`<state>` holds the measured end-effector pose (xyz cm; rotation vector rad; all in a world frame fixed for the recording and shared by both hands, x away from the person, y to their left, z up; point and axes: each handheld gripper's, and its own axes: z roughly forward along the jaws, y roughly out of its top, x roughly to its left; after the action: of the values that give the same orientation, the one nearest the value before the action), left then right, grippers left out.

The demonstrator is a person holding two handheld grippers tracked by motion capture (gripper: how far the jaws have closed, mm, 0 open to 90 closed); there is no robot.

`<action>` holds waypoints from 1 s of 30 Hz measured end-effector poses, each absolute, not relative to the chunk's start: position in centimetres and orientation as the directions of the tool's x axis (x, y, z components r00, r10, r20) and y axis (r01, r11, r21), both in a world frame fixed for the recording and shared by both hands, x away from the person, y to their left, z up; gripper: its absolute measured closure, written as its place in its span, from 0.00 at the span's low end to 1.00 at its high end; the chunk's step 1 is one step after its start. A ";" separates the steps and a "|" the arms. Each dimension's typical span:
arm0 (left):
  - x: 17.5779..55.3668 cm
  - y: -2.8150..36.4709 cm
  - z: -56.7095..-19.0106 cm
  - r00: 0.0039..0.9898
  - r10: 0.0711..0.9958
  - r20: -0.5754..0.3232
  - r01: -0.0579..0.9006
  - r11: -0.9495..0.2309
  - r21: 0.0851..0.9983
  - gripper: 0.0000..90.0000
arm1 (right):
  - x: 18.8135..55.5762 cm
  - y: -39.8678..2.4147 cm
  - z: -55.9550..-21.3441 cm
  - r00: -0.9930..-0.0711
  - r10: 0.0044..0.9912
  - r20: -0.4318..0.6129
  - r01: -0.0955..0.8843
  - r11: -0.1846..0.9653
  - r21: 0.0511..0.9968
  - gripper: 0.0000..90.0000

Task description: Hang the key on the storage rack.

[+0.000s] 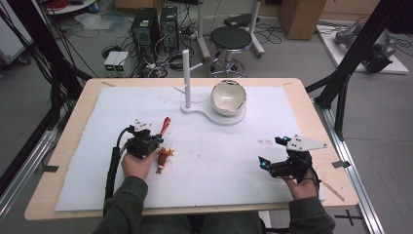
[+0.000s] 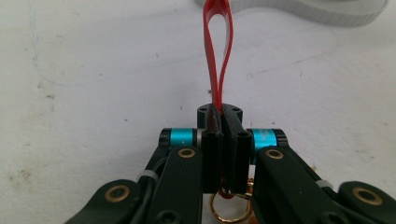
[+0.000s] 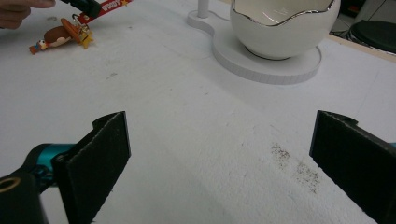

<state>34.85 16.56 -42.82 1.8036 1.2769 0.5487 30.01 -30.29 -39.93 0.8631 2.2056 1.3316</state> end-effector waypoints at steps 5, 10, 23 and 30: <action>33.5 16.7 -42.3 0.386 0.915 -0.119 0.472 -0.084 0.878 0.96 | 30.1 -30.3 -39.9 -0.719 0.693 -0.045 0.281 0.350 0.894 0.05; 32.2 16.7 -42.1 0.387 0.917 -0.093 0.393 -0.073 0.917 0.96 | 30.0 -30.4 -39.9 -0.716 0.697 -0.041 0.285 0.345 0.894 0.05; 30.1 16.5 -41.1 0.388 0.921 -0.047 0.269 -0.064 0.961 0.96 | 29.9 -30.4 -39.9 -0.712 0.701 -0.041 0.286 0.343 0.895 0.05; 29.7 16.6 -40.6 0.389 0.920 -0.050 0.239 -0.048 0.970 0.96 | 30.0 -30.3 -39.9 -0.717 0.696 -0.043 0.284 0.348 0.893 0.05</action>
<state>29.74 16.61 -40.56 1.5482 1.0707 0.7762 30.03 -30.29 -39.92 0.8575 2.1987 1.3309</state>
